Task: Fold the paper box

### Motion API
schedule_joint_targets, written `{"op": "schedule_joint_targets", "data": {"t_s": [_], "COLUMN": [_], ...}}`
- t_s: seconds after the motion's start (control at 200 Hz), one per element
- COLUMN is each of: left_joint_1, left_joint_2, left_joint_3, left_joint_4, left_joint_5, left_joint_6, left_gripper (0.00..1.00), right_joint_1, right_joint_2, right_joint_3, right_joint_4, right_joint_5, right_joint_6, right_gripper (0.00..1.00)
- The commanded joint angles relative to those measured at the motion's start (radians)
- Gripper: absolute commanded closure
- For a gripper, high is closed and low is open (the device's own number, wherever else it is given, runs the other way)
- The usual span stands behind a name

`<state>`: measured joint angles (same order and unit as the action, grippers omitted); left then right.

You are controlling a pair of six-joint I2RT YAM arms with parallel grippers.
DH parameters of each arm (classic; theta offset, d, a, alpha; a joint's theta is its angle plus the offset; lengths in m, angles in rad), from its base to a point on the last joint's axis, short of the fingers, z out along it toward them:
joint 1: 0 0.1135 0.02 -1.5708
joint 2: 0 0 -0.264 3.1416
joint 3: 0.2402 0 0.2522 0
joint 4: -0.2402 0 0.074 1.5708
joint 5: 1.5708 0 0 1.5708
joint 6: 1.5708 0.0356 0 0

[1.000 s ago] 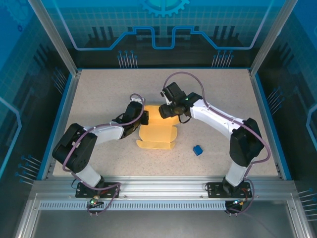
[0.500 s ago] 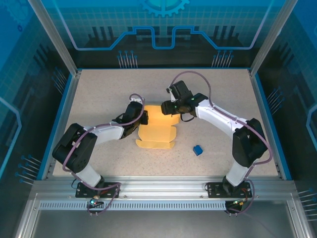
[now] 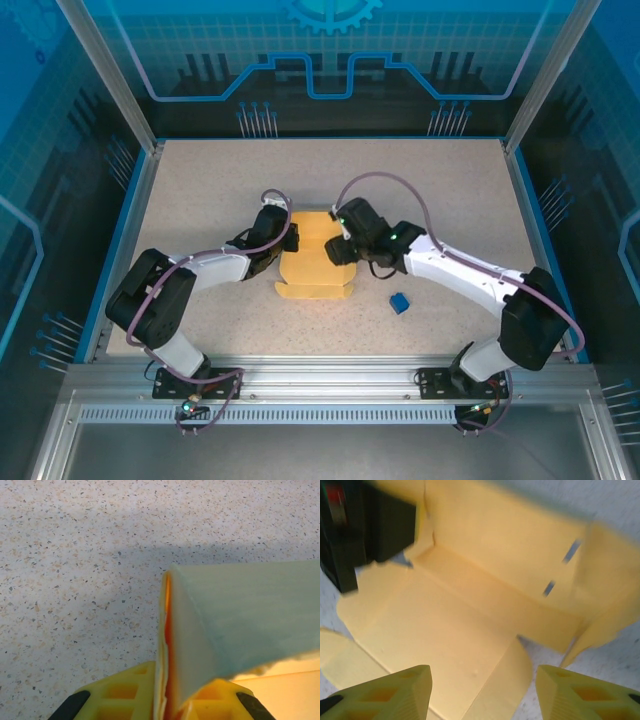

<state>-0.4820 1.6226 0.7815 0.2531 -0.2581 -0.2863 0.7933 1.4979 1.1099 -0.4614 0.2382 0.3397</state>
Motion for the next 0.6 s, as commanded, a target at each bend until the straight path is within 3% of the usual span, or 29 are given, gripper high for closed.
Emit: {"op": "schedule_joint_targets", "data": {"t_s": [0.0, 0.275, 0.595], "left_joint_1": [-0.007, -0.007, -0.007], "left_joint_2": [-0.041, -0.054, -0.062], "left_joint_3": [-0.010, -0.016, -0.016], "left_joint_4": [-0.011, -0.012, -0.012], "left_joint_5": [-0.011, -0.012, -0.010], "left_joint_6": [0.009, 0.012, 0.018], "left_gripper": [0.86, 0.86, 0.86], "right_joint_1": [0.015, -0.006, -0.051], "right_joint_2": [0.040, 0.142, 0.102], "right_joint_3": [-0.046, -0.028, -0.080], "right_joint_4": [0.110, 0.162, 0.167], "right_joint_5": [0.012, 0.091, 0.157], "right_joint_6": [0.012, -0.018, -0.007], "right_gripper": [0.42, 0.41, 0.39]}}
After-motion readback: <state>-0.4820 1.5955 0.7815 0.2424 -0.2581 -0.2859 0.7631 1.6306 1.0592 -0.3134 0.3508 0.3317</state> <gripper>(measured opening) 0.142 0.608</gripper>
